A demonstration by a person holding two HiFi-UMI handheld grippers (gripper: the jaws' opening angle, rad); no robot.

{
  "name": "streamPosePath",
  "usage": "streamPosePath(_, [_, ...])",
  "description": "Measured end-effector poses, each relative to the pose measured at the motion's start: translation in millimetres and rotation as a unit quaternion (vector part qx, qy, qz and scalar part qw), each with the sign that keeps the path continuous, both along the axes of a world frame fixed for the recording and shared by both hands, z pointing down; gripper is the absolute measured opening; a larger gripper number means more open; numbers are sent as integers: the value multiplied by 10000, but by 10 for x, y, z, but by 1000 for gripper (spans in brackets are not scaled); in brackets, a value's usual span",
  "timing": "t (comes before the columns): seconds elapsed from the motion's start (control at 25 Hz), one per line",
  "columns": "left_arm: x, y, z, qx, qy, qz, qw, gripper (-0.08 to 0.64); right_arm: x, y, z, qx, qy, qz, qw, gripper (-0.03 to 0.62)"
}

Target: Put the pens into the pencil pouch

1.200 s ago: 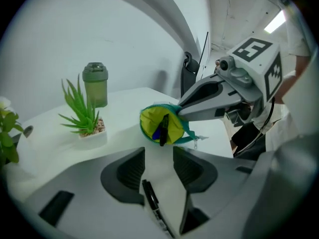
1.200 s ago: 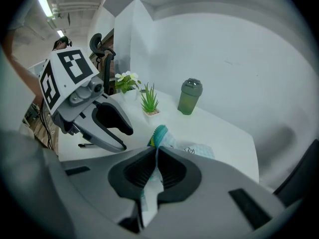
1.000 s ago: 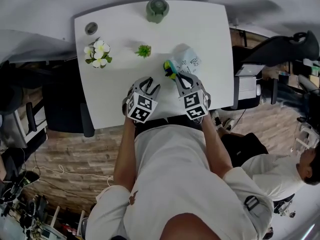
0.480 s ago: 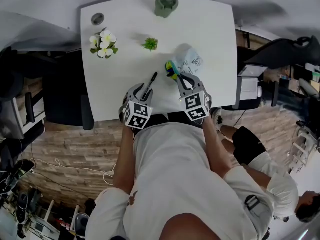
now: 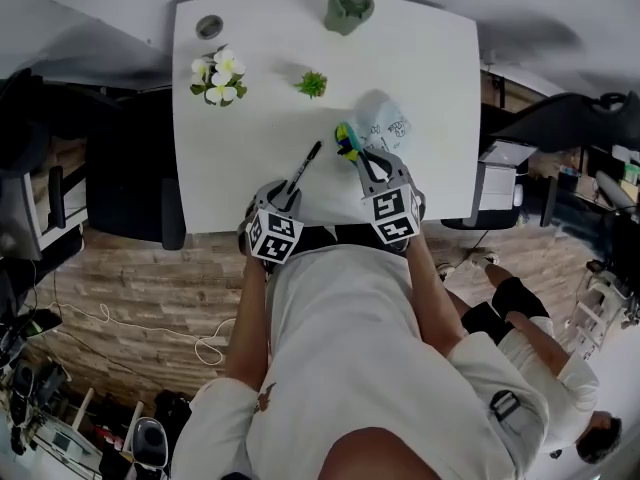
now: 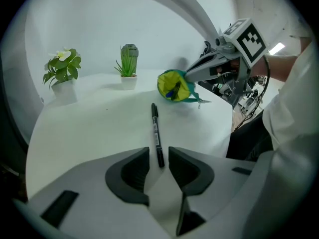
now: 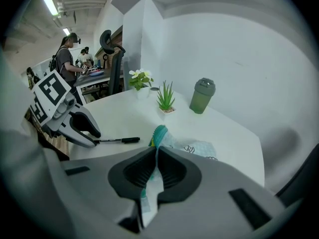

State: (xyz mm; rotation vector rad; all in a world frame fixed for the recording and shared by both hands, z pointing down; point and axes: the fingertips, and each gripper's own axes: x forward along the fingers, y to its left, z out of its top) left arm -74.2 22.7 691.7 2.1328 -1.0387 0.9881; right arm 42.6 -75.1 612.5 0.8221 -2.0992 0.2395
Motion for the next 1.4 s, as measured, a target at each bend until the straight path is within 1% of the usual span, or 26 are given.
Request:
streamPosePath(0.04, [-19,6,14,23,-52,-25,10000,106,-8,2,1,-5,1,-18,10000,18])
streamPosePath(0.16, [-72,-8,26,170,-270,-30,9995,34,-12,0,2,-13,4,-57,10000,18])
streamPosePath(0.24, [-76,-3,28,182,-306,52,9994,31,-4,-2,3,-17,1,-73,10000,18])
streamPosePath(0.4, [-87,11,-3,131,-215,74,9997,28,0,-16,9,-15,-27,-105,9999,18])
streamPosePath(0.56, [-103,-13,-133,208,-156,152,9995,28,13,-15,-3,-25,-39,-100,9999,18])
streamPosePath(0.72, [-80,-97,-319,312,28,312,9990,28,14,-32,-20,-4,-86,-107,9999,18])
streamPosePath(0.84, [-29,-168,-416,336,163,487,9981,28,19,-47,-30,-4,-88,-89,9999,18])
streamPosePath(1.0, [77,-242,-486,349,222,789,9960,28,27,-74,-59,29,-99,-53,9999,18])
streamPosePath(1.4, [387,-452,-520,321,233,1306,9906,28,51,-94,-95,65,-124,-29,9999,18])
